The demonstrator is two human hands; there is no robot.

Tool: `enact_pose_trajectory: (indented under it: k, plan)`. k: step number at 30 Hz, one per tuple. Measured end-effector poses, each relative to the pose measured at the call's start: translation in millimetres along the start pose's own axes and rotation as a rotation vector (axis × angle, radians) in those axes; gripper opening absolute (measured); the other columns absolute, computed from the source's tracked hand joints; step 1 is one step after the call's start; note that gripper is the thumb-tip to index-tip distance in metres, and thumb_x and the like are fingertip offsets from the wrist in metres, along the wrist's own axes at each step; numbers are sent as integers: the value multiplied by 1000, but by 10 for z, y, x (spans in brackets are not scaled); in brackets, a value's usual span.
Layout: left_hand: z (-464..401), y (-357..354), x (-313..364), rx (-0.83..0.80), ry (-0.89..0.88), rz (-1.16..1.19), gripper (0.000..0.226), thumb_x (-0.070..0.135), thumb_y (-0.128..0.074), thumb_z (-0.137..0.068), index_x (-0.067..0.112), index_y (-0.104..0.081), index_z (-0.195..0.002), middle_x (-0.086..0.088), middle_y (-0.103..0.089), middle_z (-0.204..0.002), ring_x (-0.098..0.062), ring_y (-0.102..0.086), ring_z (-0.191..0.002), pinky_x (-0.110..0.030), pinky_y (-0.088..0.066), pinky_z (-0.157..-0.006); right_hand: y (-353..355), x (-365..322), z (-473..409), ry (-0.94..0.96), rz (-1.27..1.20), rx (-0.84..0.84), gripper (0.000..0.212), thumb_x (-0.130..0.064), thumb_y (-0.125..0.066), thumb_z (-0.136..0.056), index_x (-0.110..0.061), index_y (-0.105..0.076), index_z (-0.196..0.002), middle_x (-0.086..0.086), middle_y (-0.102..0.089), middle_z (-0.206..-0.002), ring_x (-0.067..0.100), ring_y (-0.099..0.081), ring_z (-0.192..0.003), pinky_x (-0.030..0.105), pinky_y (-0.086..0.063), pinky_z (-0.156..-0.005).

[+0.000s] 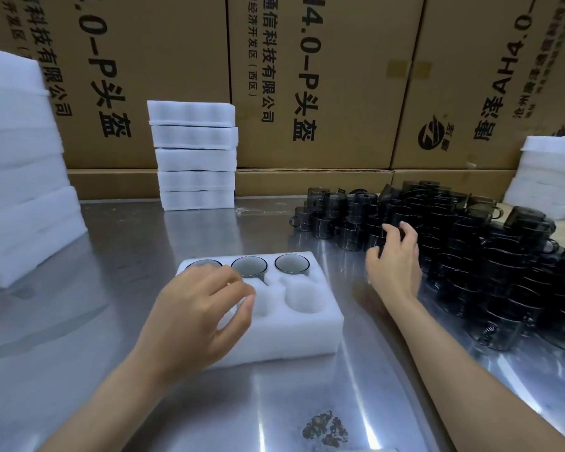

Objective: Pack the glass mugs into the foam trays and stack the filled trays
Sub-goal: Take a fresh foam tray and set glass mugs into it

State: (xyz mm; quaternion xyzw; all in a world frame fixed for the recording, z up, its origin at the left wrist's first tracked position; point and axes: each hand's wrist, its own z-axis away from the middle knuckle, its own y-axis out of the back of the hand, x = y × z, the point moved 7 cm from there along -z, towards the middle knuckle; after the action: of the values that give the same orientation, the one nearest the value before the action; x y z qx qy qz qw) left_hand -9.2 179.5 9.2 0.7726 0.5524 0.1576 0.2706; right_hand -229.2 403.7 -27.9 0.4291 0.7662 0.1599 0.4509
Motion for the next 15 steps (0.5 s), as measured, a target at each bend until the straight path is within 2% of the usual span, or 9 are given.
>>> enact_pose_trajectory:
  k: [6,10,15]
  plan:
    - [35,2,-65,9,67,20,38,27,-40,-93,14,-69,-73,4,-62,-71,-26,-59,-62,-38,-44,-50,-26,-19,-229,31,13,21,41,-14,-49,-93,-20,-49,-133,0,-7,-158,25,-43,-121,41,-51,-73]
    - [20,22,-75,17,108,59,37,26,-40,-93,15,-69,-74,5,-62,-72,-26,-60,-64,-38,-46,-50,-69,62,-357,-11,11,-30,35,-16,-49,-93,-19,-56,-127,0,-19,-155,25,-49,-117,37,-48,-74]
    - [25,35,-91,35,159,96,33,26,-42,-91,17,-70,-76,10,-60,-74,-17,-58,-63,-36,-47,-49,11,113,-395,-33,53,7,32,-6,-51,-91,-14,-58,-120,4,-34,-134,26,-51,-103,34,-40,-65]
